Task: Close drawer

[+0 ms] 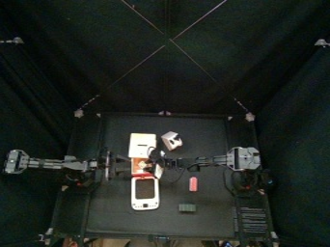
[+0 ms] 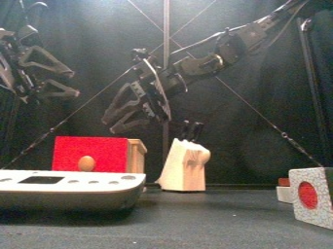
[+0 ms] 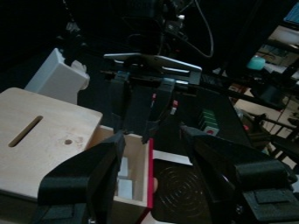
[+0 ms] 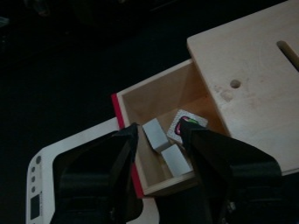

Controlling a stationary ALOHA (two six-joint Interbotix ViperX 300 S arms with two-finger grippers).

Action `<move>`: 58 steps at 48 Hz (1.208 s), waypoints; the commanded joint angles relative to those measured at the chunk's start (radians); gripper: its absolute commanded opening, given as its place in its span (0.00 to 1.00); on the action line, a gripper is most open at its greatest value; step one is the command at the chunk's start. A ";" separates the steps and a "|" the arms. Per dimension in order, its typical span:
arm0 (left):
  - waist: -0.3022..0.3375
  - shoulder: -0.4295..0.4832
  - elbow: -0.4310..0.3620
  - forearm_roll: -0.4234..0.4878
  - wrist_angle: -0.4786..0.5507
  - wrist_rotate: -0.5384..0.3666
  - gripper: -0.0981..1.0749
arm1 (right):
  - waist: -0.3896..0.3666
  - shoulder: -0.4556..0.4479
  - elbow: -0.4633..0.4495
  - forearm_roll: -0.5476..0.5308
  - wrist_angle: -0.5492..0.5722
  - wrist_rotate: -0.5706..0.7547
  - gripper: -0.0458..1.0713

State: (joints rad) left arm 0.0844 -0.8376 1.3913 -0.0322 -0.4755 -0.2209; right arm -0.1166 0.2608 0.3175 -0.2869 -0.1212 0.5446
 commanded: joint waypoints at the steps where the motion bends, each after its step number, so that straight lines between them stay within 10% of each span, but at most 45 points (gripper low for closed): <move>1: 0.003 0.003 -0.014 0.000 -0.009 -0.002 0.84 | 0.005 -0.064 0.005 -0.002 -0.020 -0.005 0.73; 32: 0.215 0.101 -0.204 -0.175 0.002 -0.003 0.44 | 0.032 -0.143 0.115 -0.103 -0.098 -0.006 0.44; 58: 0.482 0.451 -0.457 -0.468 0.244 0.000 0.42 | 0.074 -0.021 0.002 -0.179 -0.071 0.000 0.43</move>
State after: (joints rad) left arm 0.5369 -0.4387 0.9879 -0.4924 -0.2439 -0.2224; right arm -0.0445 0.2500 0.3574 -0.4633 -0.1994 0.5446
